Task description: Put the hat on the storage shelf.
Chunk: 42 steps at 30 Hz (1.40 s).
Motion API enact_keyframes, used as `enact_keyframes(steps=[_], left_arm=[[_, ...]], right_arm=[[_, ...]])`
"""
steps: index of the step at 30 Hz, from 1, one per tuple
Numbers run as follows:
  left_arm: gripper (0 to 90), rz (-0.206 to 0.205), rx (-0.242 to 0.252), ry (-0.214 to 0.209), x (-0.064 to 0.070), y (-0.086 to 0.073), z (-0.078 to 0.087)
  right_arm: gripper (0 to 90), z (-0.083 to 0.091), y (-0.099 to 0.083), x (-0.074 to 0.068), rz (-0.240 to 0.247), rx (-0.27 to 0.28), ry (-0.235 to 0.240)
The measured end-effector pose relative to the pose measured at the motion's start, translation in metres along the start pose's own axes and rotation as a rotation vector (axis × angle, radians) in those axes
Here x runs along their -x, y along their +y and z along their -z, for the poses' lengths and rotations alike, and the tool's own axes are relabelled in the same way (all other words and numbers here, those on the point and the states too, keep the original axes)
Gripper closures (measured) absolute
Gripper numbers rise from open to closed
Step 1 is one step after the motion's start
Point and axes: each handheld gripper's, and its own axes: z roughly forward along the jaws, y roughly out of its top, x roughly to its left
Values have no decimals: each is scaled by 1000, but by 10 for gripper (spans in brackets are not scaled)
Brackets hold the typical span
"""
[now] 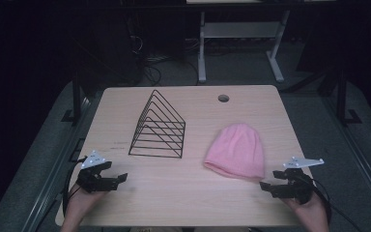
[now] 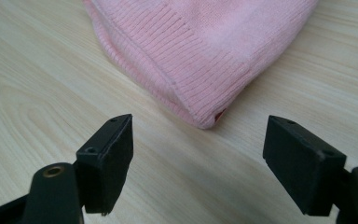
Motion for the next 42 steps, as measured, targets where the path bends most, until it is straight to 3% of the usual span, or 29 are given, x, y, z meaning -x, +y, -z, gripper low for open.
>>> enact_keyframes(steps=[13, 23, 29, 32, 42], left_arm=[[172, -17, -9, 1, 1, 0, -2], [172, -24, -9, -6, 3, 0, -2], [172, -30, -6, 2, 2, 0, 1], [172, -10, 11, 9, 0, -1, 3], [172, 12, 14, 6, -4, -4, 2]], right_arm=[[202, 0, 13, -5, 13, 1, 16], [187, 2, 50, -6, 50, 1, 34], [185, 0, 70, 2, 45, -6, 51], [182, -5, 82, 8, 21, -18, 62], [182, -20, 111, 24, 33, -71, 67]])
